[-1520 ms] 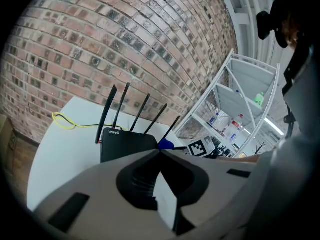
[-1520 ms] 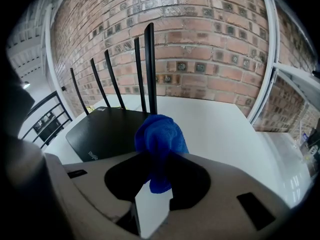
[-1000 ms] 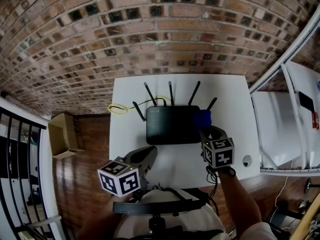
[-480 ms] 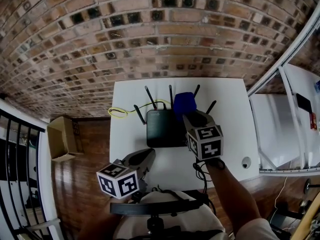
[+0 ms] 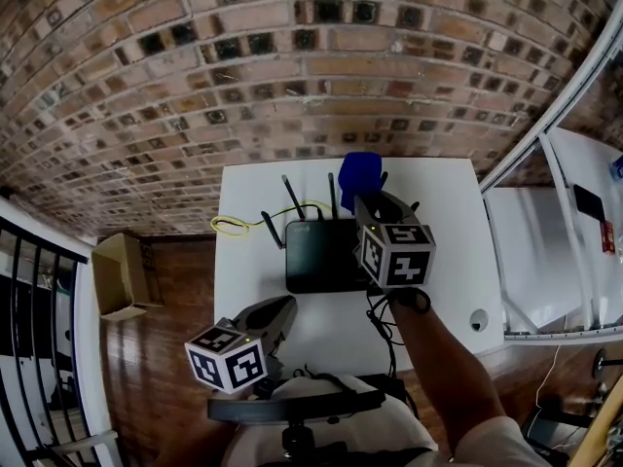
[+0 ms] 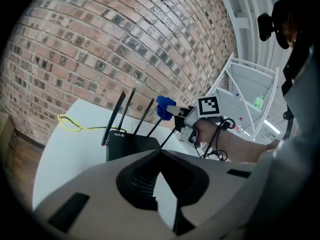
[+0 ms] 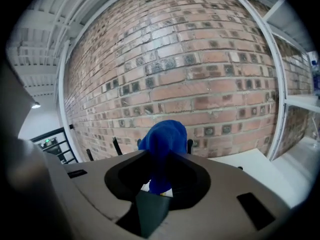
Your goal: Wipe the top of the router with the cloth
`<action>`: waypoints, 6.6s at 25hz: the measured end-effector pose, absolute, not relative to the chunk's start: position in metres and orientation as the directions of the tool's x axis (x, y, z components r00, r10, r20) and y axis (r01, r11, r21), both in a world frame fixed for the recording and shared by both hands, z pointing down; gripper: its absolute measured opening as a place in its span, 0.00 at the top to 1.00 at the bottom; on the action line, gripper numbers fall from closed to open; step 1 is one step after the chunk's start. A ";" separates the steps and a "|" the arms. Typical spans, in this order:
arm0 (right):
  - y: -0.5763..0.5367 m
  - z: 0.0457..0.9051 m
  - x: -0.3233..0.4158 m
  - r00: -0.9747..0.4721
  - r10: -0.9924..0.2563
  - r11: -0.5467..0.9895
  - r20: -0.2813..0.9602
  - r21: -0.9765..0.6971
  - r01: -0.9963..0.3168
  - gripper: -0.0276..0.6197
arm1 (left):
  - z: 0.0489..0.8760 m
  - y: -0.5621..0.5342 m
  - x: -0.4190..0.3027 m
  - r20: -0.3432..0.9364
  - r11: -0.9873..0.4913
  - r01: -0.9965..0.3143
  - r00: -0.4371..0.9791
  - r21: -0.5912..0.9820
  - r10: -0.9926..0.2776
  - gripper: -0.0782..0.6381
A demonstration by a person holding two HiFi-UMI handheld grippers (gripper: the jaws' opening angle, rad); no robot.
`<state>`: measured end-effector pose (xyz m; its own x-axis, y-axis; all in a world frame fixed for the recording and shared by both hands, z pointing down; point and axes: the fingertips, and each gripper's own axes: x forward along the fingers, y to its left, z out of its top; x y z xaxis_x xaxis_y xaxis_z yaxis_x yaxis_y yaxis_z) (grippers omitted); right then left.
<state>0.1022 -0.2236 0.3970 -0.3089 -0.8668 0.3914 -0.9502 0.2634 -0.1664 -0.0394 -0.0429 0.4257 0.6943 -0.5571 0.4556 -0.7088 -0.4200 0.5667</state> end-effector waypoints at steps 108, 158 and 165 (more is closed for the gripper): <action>-0.199 0.392 -0.003 -0.472 -0.764 0.438 0.441 -0.183 -0.880 0.77 | 0.433 -0.032 -0.080 0.438 -0.388 -0.701 0.691 0.598 -0.575 0.85; -0.230 0.399 -0.010 -0.437 -0.781 0.397 0.446 -0.184 -0.899 0.77 | 0.438 -0.027 -0.110 0.446 -0.334 -0.723 0.655 0.604 -0.610 0.85; -0.234 0.377 -0.017 -0.459 -0.797 0.416 0.393 -0.193 -0.888 0.77 | 0.438 -0.026 -0.112 0.442 -0.328 -0.723 0.652 0.608 -0.616 0.85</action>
